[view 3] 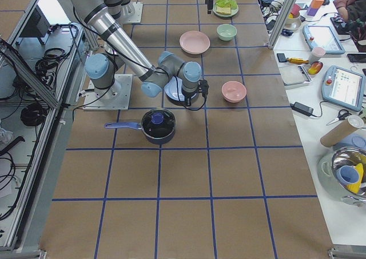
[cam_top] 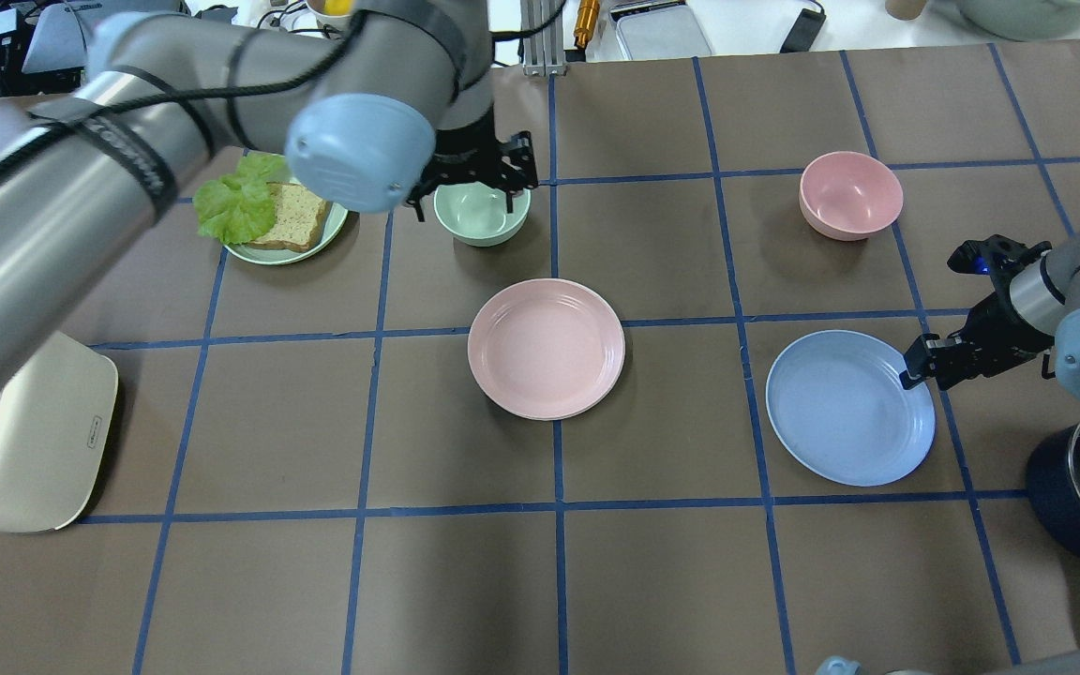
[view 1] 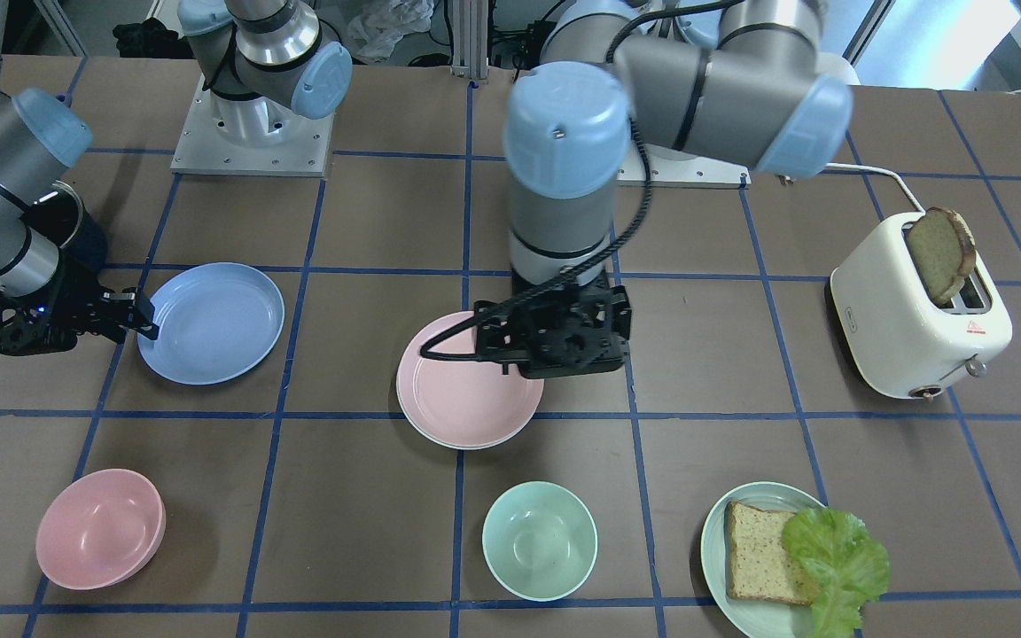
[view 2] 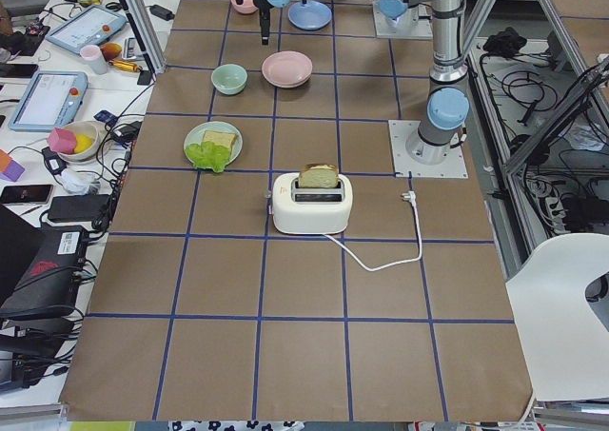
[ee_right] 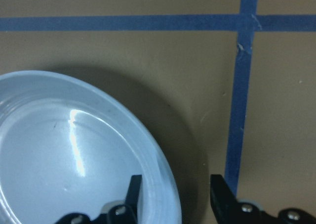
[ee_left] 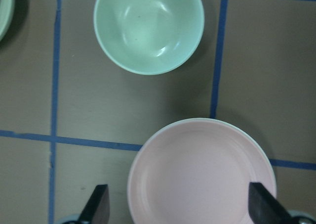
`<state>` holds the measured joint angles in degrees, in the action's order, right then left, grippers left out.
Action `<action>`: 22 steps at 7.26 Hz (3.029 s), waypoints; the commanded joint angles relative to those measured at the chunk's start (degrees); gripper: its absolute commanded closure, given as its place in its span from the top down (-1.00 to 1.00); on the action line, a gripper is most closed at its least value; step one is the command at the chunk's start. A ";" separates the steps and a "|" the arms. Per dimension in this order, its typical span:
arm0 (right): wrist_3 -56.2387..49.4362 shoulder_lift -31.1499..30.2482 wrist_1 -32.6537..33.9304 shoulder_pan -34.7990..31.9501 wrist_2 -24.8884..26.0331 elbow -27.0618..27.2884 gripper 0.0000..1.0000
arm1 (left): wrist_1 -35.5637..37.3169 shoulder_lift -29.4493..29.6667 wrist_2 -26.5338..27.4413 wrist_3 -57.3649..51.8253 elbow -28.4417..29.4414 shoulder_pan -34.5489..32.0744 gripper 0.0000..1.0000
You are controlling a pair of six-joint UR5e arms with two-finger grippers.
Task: Stack three plates with pink and blue
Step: 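Release the pink plate with left gripper while right gripper grasps blue plate, then lift the blue plate with the right gripper and slide it toward the stack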
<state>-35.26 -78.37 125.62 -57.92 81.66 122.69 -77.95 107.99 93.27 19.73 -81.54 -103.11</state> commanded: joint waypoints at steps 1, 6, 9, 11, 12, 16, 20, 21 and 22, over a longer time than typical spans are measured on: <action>-1.39 -0.21 0.06 0.00 -0.01 0.01 0.03 | -7.02 -6.79 -3.62 -3.29 0.85 6.60 1.00; -1.48 -0.21 -0.29 0.00 0.34 0.53 -0.11 | -13.29 -15.78 -3.71 -8.39 -5.28 8.62 1.00; -1.48 -0.12 0.06 0.00 0.34 1.24 -0.25 | -13.37 -16.75 -3.10 -9.18 -5.65 9.50 1.00; -1.48 -0.12 0.15 0.00 0.78 1.24 -0.49 | -13.37 -16.49 -3.10 -10.94 -5.12 9.69 1.00; -1.57 -0.03 0.15 0.00 0.70 1.24 -0.60 | -13.37 -16.93 -2.84 -10.85 -5.64 9.51 1.00; -1.22 -0.47 0.50 0.09 1.14 0.80 -1.00 | -13.28 -17.02 -3.01 -10.42 -5.74 9.51 1.00; -0.60 -3.54 -4.75 -0.09 0.17 -1.21 -1.00 | -13.28 -17.02 -2.83 -10.85 -5.39 9.60 1.00; 0.70 -4.76 -8.52 -0.70 0.08 -2.53 -1.00 | -13.28 -17.02 -2.83 -10.85 -5.30 9.60 1.00; 1.85 -6.17 -12.64 -1.83 -0.70 -4.02 -1.00 | -13.28 -17.02 -3.01 -10.77 -5.30 9.60 1.00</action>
<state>-34.75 -82.87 117.88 -58.66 81.61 120.43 -91.23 90.97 90.40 8.89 -86.89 -93.52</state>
